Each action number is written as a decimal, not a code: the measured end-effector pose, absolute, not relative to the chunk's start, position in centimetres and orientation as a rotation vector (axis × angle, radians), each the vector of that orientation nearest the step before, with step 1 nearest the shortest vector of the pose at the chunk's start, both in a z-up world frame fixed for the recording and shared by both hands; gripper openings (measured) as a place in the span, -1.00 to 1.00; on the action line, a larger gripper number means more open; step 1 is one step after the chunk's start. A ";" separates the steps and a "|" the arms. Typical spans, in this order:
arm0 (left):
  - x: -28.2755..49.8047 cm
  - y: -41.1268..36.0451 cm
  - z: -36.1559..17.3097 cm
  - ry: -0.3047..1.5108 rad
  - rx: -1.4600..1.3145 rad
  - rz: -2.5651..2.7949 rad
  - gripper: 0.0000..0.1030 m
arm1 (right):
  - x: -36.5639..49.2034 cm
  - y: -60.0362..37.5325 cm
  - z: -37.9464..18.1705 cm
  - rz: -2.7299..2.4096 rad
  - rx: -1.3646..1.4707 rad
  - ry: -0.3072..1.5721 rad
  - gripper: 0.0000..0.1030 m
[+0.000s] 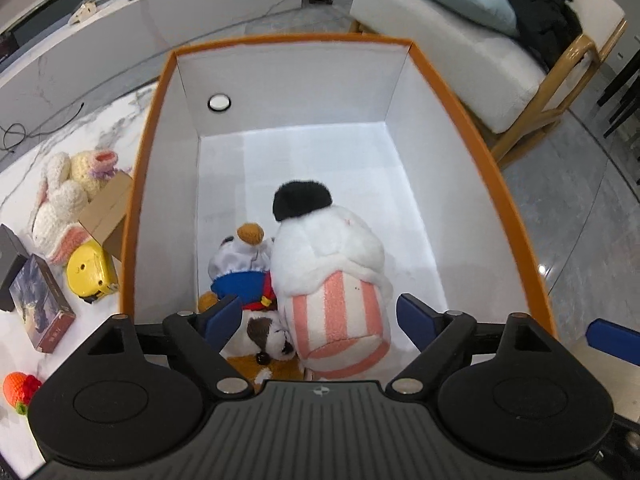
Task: Organize objects
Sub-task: 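Carry the white plush in the left tool into the box and release, then move the right tool back to the table above the pink sponge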
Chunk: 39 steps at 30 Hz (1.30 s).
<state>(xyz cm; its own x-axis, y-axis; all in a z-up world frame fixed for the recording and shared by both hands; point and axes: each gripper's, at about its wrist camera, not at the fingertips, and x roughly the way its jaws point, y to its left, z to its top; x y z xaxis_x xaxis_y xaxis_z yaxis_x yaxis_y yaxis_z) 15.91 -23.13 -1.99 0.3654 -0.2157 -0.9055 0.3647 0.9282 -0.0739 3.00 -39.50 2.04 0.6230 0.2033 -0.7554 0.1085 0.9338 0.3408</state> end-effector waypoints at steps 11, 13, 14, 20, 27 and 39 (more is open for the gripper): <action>11.8 -17.5 3.0 0.952 -0.038 -0.511 0.66 | 1.6 -40.7 4.4 0.049 0.463 0.706 0.98; 10.2 -15.4 3.4 0.905 -0.035 -0.467 0.66 | 1.4 -41.0 4.8 0.122 0.538 0.659 0.97; 9.5 -14.4 3.4 0.885 -0.030 -0.429 0.69 | 1.5 -41.1 4.7 0.150 0.566 0.654 0.97; 4.8 -8.8 2.8 0.712 -0.005 -0.250 0.71 | 4.7 -39.3 4.5 0.214 0.471 0.758 0.19; 3.3 -5.0 0.4 0.725 -0.112 -0.226 0.71 | 10.4 -34.9 1.8 0.250 0.342 0.967 -0.94; 2.9 -0.1 -0.8 0.765 -0.180 -0.164 0.71 | 10.9 -28.5 -3.0 0.246 0.037 1.134 -1.00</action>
